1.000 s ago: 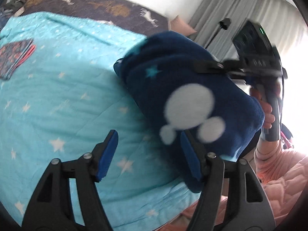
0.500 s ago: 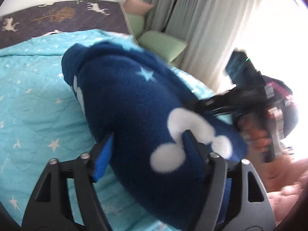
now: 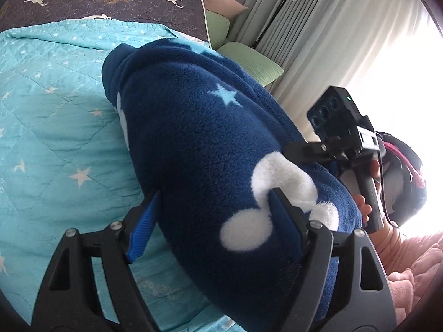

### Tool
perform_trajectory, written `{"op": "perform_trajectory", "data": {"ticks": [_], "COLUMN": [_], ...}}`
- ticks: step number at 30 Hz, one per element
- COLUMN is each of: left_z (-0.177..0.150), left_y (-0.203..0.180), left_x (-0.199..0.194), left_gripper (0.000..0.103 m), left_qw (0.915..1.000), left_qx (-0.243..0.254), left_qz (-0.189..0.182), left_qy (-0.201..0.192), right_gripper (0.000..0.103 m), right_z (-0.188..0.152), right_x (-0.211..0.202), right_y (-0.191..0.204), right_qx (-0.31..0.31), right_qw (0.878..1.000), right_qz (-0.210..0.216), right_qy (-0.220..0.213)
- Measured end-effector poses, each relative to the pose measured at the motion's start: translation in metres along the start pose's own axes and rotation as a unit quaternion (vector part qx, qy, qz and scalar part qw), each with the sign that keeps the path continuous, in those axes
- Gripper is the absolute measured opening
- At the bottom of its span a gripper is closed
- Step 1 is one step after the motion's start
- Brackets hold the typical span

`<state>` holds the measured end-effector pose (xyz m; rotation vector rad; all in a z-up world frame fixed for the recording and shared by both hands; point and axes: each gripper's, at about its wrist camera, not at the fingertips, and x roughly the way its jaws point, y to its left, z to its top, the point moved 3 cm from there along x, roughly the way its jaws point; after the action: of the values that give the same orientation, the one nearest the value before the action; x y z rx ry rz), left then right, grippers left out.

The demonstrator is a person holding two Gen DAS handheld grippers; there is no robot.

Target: Fold small clothes

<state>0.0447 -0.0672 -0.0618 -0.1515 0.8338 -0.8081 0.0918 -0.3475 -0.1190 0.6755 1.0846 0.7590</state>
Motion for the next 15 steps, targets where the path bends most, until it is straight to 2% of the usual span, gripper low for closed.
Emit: {"op": "perform_trajectory", "data": {"ticks": [3, 5, 6, 7, 9, 12, 15], "left_z": [0.002, 0.007, 0.007, 0.006, 0.005, 0.0, -0.006], "left_y": [0.001, 0.006, 0.007, 0.008, 0.016, 0.035, 0.041], "left_x": [0.002, 0.003, 0.001, -0.003, -0.011, -0.017, -0.018], "left_gripper": [0.083, 0.083, 0.083, 0.083, 0.083, 0.083, 0.083], "left_qw": [1.0, 0.9999, 0.9999, 0.9998, 0.9992, 0.9963, 0.9946], "left_qx": [-0.006, -0.013, -0.015, -0.017, -0.032, -0.083, -0.101], "left_qz": [0.0, 0.002, 0.005, 0.005, -0.001, -0.012, -0.002], "left_qy": [0.002, 0.001, -0.002, -0.007, -0.022, -0.022, -0.024], "right_gripper": [0.084, 0.074, 0.062, 0.055, 0.051, 0.056, 0.072], "right_z": [0.011, 0.017, 0.02, 0.021, 0.022, 0.01, 0.002], "right_x": [0.008, 0.008, 0.012, 0.011, 0.007, 0.011, 0.02], "right_y": [-0.002, 0.008, 0.013, 0.021, 0.038, 0.068, 0.072], "right_qx": [0.009, -0.008, -0.019, -0.031, -0.069, -0.157, -0.176], "right_qw": [1.0, 1.0, 1.0, 0.999, 0.997, 0.985, 0.983], "right_qz": [0.01, 0.002, -0.003, -0.009, -0.026, -0.057, -0.053], "right_qy": [0.015, 0.011, 0.008, 0.002, -0.017, -0.039, -0.019]}}
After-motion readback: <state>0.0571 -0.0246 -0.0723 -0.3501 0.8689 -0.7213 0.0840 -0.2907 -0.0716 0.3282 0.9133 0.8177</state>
